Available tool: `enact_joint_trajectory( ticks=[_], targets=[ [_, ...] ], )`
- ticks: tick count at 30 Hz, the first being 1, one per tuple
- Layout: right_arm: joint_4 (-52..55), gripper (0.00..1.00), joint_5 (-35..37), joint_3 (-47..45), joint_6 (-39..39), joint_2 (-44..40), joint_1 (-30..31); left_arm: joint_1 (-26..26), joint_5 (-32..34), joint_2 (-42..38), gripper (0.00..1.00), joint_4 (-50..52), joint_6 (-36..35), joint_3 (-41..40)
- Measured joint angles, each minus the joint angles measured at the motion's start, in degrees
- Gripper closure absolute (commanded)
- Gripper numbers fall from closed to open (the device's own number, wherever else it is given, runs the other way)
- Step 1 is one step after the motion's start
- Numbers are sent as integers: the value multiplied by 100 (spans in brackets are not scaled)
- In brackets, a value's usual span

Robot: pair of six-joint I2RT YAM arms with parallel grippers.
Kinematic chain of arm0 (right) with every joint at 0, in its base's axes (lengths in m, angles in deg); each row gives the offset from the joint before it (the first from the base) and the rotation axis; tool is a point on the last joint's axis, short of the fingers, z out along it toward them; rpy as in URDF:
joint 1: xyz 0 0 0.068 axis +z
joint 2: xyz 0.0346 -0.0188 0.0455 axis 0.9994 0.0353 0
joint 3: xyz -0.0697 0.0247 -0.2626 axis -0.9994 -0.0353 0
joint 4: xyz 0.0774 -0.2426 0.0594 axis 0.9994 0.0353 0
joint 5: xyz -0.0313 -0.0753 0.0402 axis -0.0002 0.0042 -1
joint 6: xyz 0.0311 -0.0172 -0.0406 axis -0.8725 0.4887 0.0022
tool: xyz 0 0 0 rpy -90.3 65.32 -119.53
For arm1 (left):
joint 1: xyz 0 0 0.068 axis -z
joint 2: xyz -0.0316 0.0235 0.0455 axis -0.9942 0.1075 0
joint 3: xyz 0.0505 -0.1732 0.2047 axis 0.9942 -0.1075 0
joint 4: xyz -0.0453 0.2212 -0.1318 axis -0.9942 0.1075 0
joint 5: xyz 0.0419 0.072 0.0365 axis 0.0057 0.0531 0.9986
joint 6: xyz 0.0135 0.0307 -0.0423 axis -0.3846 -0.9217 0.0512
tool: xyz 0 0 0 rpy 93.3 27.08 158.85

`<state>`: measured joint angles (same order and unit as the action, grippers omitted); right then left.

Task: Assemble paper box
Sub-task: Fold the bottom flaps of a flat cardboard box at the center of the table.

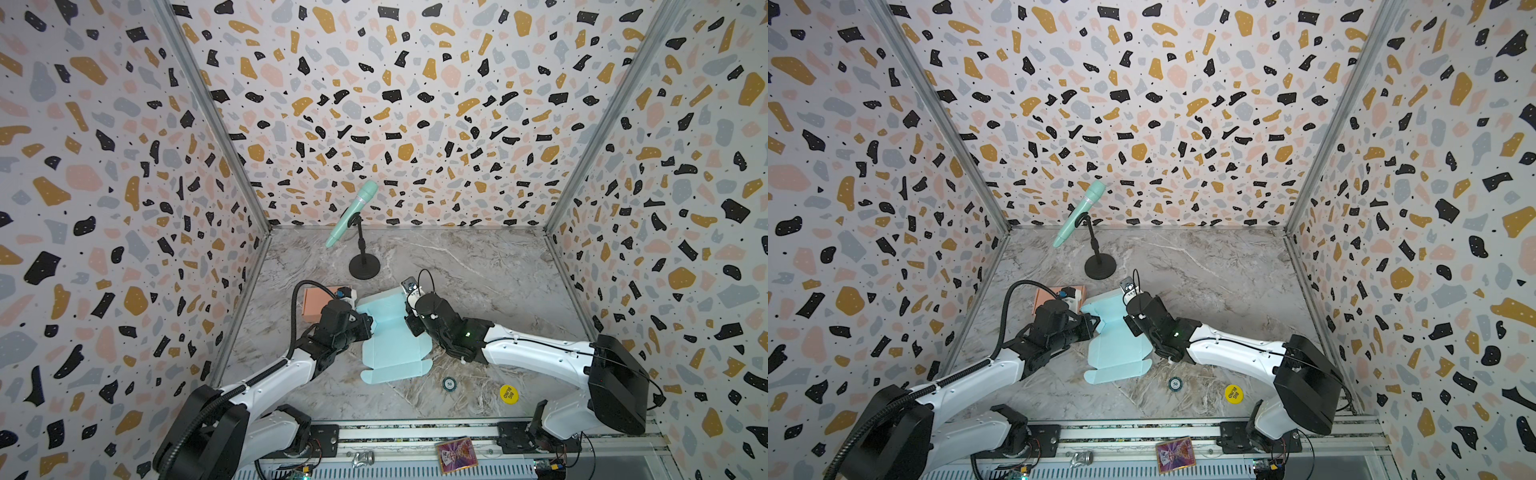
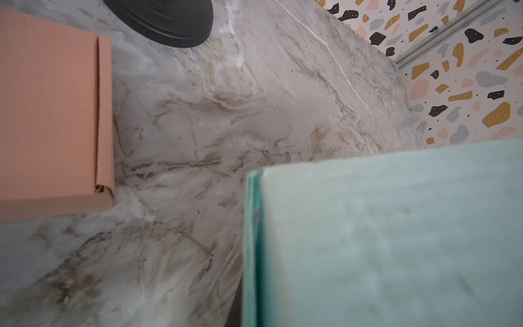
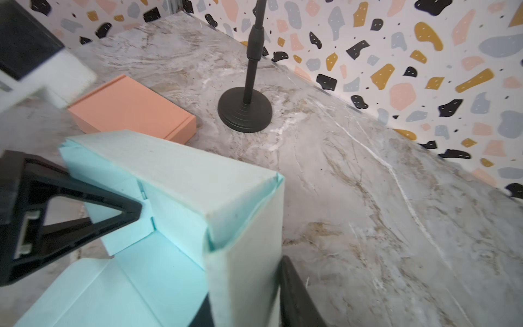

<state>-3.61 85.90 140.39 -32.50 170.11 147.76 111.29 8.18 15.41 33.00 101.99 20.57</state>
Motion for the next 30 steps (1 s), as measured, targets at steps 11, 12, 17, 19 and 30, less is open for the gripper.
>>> enact_joint_trajectory(
  ticks=[11,12,17,19,30],
  targets=[
    [385,89,1700,566,302,774,352,229,275,0,98,26,323,-28],
    [400,89,1801,601,321,833,365,247,297,0,98,31,343,-28],
    [409,86,2011,612,413,929,404,348,407,0,98,52,439,-28],
    [407,85,2026,612,433,929,404,376,444,0,98,17,468,-46],
    [396,91,1980,610,400,929,376,426,487,0,99,-70,581,-105]
  ],
)
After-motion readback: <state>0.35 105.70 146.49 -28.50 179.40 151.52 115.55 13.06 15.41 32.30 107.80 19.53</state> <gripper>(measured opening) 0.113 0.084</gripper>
